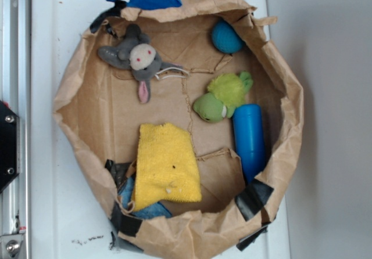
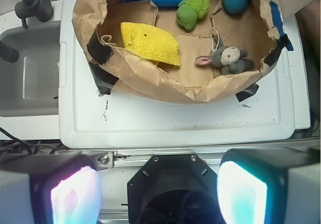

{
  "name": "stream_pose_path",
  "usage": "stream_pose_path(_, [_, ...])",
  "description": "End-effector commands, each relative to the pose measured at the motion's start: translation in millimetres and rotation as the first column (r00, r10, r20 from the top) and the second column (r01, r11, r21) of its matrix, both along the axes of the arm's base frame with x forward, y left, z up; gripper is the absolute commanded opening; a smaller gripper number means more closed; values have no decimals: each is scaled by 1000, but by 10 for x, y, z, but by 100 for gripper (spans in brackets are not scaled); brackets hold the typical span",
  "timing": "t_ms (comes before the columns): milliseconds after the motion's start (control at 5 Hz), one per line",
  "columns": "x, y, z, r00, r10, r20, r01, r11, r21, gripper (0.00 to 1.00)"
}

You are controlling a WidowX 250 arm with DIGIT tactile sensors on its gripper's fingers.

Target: Grab the blue ball.

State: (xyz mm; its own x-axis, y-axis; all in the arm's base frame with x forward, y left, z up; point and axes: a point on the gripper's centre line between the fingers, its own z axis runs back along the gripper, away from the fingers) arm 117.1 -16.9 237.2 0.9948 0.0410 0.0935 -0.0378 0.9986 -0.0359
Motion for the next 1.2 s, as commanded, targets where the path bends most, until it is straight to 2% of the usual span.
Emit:
stream_pose_path(0, [0,0,0,1000,0,0,0,1000,0,100])
stream_pose_path(200, [379,-61,-50,998,66,13,-66,998,1,100])
stream_pose_path(400, [763,-61,-83,983,181,41,-180,983,-20,100])
stream_pose_path(600, [1044,60,-146,947,304,102,-296,952,-80,100])
stream_pose_path(800, [1246,169,-246,881,431,195,-403,900,-167,100])
stream_pose_path(1000, [1377,250,-381,848,465,254,-435,885,-168,100])
